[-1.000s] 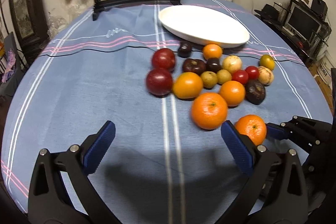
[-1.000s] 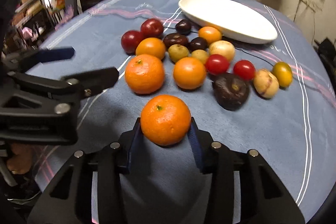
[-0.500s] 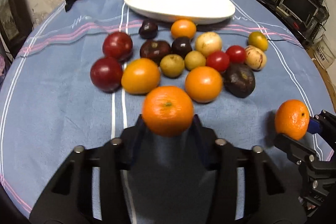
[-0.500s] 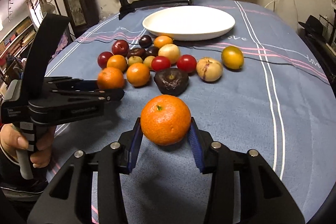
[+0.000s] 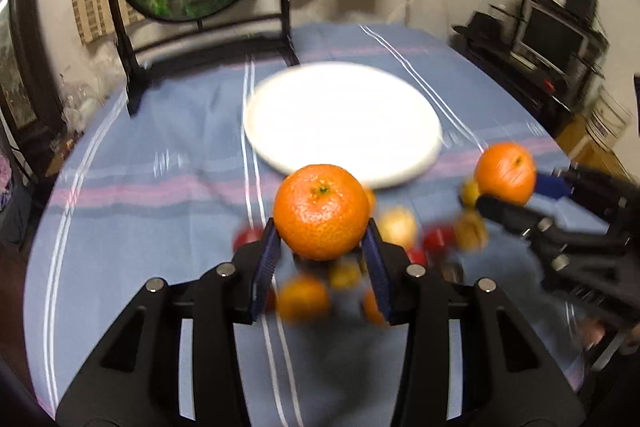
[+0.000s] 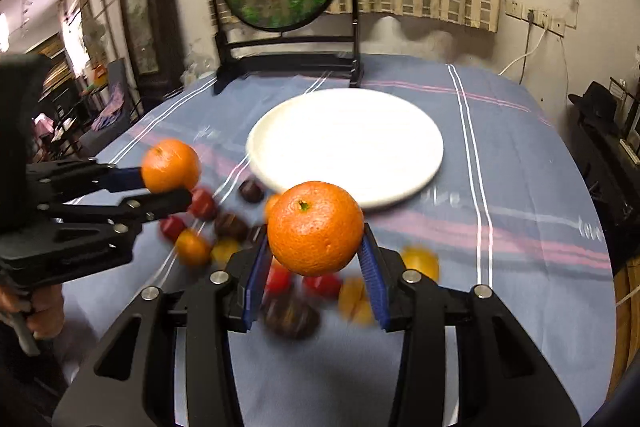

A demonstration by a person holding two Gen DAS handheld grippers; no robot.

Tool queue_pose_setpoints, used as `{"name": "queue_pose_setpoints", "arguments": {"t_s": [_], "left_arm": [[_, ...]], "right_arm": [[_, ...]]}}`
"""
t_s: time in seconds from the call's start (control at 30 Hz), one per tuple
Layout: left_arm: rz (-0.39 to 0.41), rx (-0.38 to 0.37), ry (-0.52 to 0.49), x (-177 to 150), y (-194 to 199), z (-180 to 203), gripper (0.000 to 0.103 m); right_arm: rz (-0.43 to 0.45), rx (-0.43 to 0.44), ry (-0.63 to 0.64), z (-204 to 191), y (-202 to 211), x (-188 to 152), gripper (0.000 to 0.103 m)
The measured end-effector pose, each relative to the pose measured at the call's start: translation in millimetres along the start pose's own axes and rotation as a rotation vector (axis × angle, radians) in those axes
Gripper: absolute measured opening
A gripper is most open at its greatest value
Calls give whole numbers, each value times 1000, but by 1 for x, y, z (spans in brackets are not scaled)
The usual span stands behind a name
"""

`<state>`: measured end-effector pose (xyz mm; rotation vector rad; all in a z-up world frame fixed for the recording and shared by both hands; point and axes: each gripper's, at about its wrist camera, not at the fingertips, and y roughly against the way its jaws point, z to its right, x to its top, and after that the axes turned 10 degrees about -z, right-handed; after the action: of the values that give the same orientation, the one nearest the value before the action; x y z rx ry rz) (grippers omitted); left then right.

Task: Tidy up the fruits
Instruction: 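Grasp a mandarin with each tool and place both on the white plate, then grasp the dark brown fruit with the right tool while the left grasps a red tomato, place both on plate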

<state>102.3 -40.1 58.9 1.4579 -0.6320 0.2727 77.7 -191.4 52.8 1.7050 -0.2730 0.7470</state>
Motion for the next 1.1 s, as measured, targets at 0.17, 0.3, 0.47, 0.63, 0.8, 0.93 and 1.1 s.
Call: {"name": "queue_pose_setpoints", "arguments": {"t_s": [0.17, 0.3, 0.47, 0.63, 0.8, 0.93, 1.1], "left_arm": [[-25, 20, 4, 51, -43, 3, 43], [-94, 7, 19, 69, -80, 2, 44], [-80, 47, 37, 68, -86, -1, 76], [-22, 40, 22, 51, -51, -12, 86], [11, 60, 18, 16, -21, -31, 88], [-11, 53, 19, -19, -10, -38, 88], [-38, 60, 9, -59, -6, -38, 88]], "right_arm": [[-83, -19, -58, 17, -60, 38, 43], [-136, -33, -86, 29, -92, 50, 44], [-145, -58, -116, 37, -99, 54, 48], [-114, -35, -130, 36, -69, 36, 51], [-40, -28, -132, 35, -23, -3, 66], [-49, -7, -141, 31, -4, -34, 66], [-62, 18, -178, 22, 7, -73, 66]]}}
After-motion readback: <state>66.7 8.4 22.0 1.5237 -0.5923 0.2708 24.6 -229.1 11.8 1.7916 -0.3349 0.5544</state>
